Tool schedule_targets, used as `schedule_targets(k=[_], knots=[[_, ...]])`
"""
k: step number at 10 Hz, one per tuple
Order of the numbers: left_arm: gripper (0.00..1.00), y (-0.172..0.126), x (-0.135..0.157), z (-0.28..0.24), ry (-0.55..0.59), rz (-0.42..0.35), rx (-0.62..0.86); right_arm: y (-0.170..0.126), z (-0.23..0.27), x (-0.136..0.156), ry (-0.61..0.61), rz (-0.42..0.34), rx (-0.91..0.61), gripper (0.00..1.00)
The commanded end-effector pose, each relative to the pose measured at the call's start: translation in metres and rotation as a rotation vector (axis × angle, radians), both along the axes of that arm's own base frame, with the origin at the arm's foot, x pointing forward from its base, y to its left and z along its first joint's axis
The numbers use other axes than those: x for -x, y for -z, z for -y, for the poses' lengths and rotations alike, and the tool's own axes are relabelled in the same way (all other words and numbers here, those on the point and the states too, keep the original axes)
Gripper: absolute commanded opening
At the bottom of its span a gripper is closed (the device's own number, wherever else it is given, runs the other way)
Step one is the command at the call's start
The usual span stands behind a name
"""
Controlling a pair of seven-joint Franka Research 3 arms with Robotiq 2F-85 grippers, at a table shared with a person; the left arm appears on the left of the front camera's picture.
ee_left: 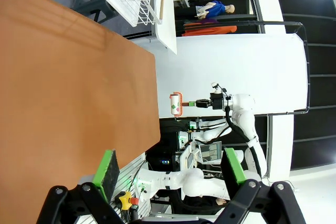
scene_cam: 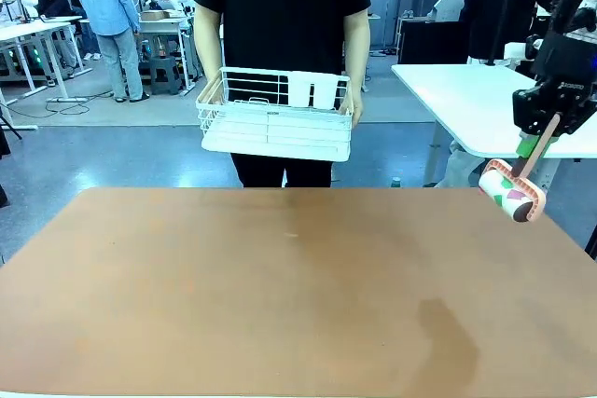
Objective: Clean the table.
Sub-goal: Clean the table with the Lint Roller when the human lifts the Dish drying rack, then place the Lint Roller down when the Dish drying rack is positioned in the middle of the table.
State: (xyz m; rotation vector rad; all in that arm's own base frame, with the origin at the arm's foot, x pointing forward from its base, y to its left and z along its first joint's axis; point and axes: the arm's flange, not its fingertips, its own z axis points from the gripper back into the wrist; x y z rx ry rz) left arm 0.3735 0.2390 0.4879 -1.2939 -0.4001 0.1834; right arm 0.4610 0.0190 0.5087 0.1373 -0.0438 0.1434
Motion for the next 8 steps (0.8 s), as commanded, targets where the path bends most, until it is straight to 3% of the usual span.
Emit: schedule_targets(k=[1, 8], knots=[[1.00, -0.0012, 0.0026, -0.0016, 0.005, 0.014, 0.012, -0.0056, 0.0022, -0.0055, 0.002, 0.009, -0.008, 0.21], [1.00, -0.0012, 0.0026, -0.0016, 0.005, 0.014, 0.012, -0.0056, 0.0022, -0.0055, 0.002, 0.009, -0.008, 0.21]])
